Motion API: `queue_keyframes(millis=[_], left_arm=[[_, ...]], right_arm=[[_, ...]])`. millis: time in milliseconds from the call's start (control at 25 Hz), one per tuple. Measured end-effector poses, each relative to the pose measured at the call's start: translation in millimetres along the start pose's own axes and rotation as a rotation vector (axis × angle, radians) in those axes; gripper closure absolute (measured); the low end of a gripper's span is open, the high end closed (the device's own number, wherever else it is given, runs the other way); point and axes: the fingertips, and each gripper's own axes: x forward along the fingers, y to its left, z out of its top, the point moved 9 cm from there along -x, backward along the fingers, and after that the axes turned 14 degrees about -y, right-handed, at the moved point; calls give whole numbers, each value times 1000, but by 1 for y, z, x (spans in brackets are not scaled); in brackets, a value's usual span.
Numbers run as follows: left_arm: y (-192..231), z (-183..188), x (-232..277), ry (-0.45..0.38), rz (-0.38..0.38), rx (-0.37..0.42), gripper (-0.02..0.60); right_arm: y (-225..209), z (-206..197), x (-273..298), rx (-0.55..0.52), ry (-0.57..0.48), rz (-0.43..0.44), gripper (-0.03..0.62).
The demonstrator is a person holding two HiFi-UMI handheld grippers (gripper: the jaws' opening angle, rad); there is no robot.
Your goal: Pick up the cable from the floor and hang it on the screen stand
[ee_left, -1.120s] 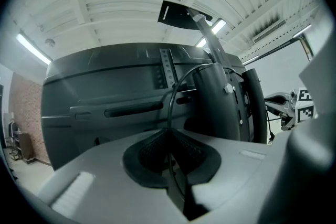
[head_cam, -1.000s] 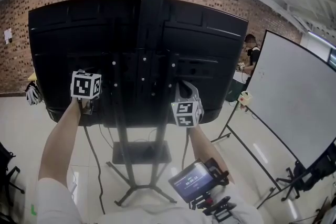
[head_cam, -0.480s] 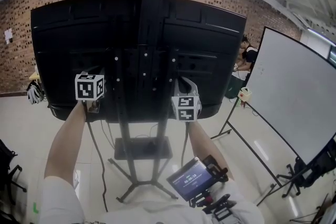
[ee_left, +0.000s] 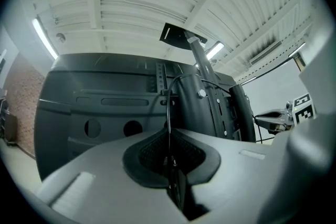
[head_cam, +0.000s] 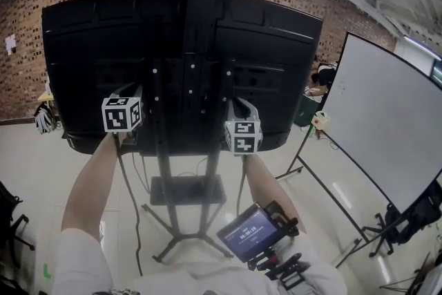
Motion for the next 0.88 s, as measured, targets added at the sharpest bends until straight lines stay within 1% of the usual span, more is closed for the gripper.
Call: queue_keyframes(millis=[160, 280, 360, 440, 640, 680, 800, 880], left_arm=[[-4, -4, -5, -39, 1, 3, 565], [-4, -18, -12, -20, 11, 12, 566], [-4, -31, -18, -2, 19, 10, 566], [-4, -41, -25, -1, 23, 7, 565], [-5, -54, -41, -55, 15, 37, 565], [-4, -58, -43, -63, 16, 36, 561], [-2, -70, -50, -67, 21, 17, 514], [-1, -78, -57, -64, 26, 7, 500]], right_arm=[[3, -2, -5, 0, 3, -1, 542], [7, -6, -9, -9, 31, 11, 537], [11, -11, -13, -16, 63, 23, 551], [14, -18, -17, -17, 85, 31, 556], [21, -32, -25, -14, 116, 38, 559], [22, -34, -25, -14, 120, 40, 559], [25, -39, -27, -11, 131, 47, 560], [27, -43, -30, -10, 141, 52, 561]])
